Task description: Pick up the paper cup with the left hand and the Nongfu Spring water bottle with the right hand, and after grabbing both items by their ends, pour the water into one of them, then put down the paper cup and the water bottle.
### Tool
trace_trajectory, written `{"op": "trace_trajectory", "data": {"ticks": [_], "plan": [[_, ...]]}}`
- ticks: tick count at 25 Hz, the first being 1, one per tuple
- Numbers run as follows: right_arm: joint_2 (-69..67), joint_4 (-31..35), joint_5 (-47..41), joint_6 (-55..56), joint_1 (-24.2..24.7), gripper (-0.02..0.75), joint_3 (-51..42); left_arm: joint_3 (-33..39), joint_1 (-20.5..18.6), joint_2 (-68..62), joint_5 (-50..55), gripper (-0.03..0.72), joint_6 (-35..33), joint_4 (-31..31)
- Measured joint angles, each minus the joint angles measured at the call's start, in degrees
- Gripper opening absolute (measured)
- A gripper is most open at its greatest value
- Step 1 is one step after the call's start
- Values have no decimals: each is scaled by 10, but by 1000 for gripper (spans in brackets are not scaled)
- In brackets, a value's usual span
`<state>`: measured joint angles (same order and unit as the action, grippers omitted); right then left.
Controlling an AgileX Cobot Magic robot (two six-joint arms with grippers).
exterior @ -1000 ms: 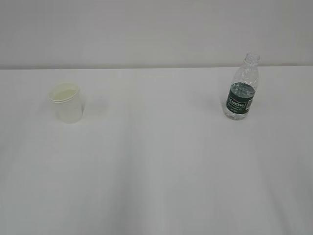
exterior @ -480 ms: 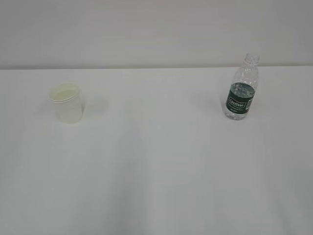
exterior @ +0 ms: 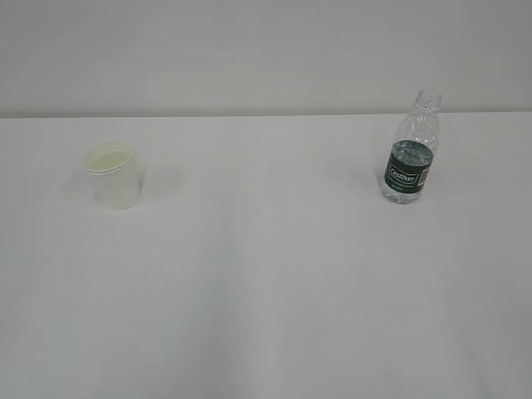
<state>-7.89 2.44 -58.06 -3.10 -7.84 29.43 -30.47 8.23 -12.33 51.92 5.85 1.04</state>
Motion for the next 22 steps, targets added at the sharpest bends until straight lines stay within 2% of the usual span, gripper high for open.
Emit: {"op": "trace_trajectory", "data": {"ticks": [9, 22], "plan": [[0, 1, -44, 0, 0, 588, 1, -6, 0, 1, 83, 477, -13, 20], [0, 1, -66, -13, 0, 588, -12, -2, 0, 1, 115, 373, -16, 23]]}}
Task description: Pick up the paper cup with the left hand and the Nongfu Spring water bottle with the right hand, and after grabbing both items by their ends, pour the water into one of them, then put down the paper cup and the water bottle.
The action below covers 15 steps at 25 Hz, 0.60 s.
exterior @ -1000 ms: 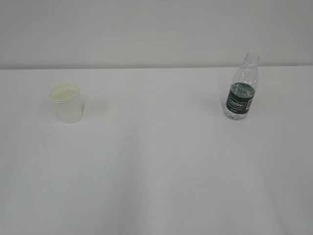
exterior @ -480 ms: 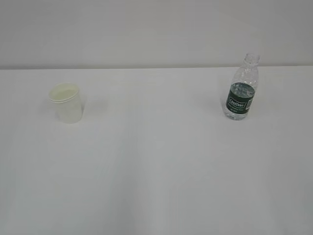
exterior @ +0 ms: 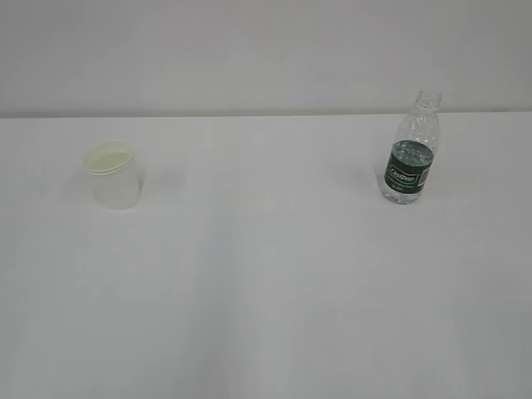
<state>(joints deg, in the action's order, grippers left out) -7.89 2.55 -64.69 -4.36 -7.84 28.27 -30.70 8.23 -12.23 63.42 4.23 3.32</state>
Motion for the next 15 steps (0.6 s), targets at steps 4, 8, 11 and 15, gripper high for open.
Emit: {"op": "trace_trajectory", "data": {"ticks": [4, 8, 11, 15], "plan": [[0, 0, 0, 0, 0, 588, 0, 5, 0, 0, -5, 370, 0, 1], [1, 0, 0, 0, 0, 588, 0, 5, 0, 0, -7, 369, 0, 1], [17, -2, 0, 0, 0, 588, 0, 5, 0, 8, -7, 369, 0, 1], [53, -3, 0, 0, 0, 588, 0, 5, 0, 36, -8, 369, 0, 2]]}}
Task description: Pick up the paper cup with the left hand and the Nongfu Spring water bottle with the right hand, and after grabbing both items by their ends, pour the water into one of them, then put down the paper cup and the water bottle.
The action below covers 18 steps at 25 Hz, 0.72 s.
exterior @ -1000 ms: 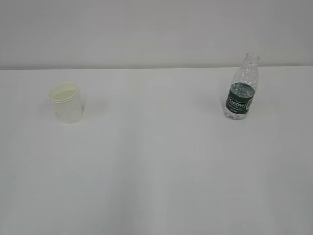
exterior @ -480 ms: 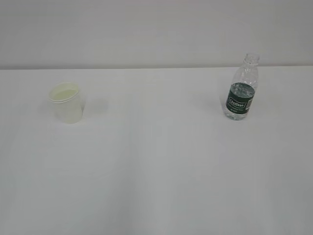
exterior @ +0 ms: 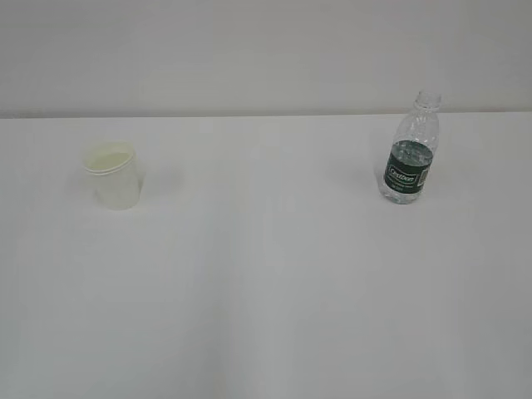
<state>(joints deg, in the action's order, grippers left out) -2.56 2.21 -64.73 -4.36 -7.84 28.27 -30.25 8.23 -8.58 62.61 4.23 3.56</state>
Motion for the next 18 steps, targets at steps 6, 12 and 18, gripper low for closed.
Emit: {"op": "trace_trajectory", "data": {"ticks": [6, 12, 18], "plan": [[35, -4, -2, 1, 0, 588, 0, 0, 0, 58, 0, 362, 0, 1], [35, -6, -3, 3, 0, 588, 0, 0, 0, 84, 0, 360, 0, 3], [35, -7, -3, 3, 0, 588, 0, 0, 0, 84, 0, 344, 0, 3]]}}
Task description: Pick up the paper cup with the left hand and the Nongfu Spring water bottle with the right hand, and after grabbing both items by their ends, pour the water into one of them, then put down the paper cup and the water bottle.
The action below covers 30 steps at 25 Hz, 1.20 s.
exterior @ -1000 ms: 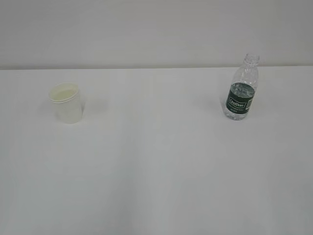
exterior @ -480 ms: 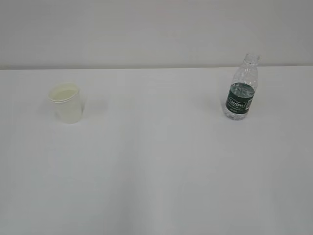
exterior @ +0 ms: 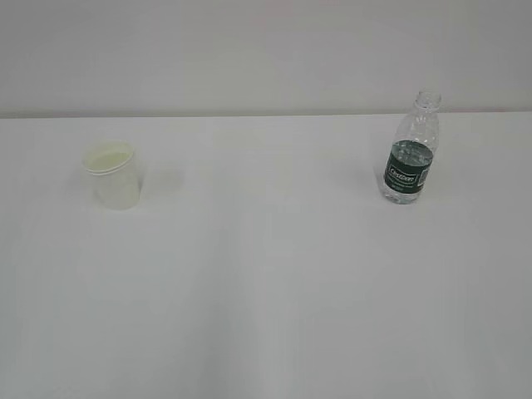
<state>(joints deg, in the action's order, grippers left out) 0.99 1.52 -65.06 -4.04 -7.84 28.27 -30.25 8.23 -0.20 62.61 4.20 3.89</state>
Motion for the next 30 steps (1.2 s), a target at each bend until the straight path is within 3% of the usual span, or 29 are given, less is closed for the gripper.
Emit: {"op": "trace_trajectory", "data": {"ticks": [6, 11, 13, 30], "plan": [[0, -6, 0, 1, 0, 589, 0, 0, 0, 0, 0, 369, 0, 0], [0, -7, 0, 1, 0, 610, 0, 0, 0, 0, 0, 587, 0, 0], [0, -7, 0, 1, 0, 616, 0, 0, 0, 0, 0, 627, 0, 0], [0, -7, 0, 1, 0, 621, 0, 0, 0, 0, 0, 629, 0, 0]]}}
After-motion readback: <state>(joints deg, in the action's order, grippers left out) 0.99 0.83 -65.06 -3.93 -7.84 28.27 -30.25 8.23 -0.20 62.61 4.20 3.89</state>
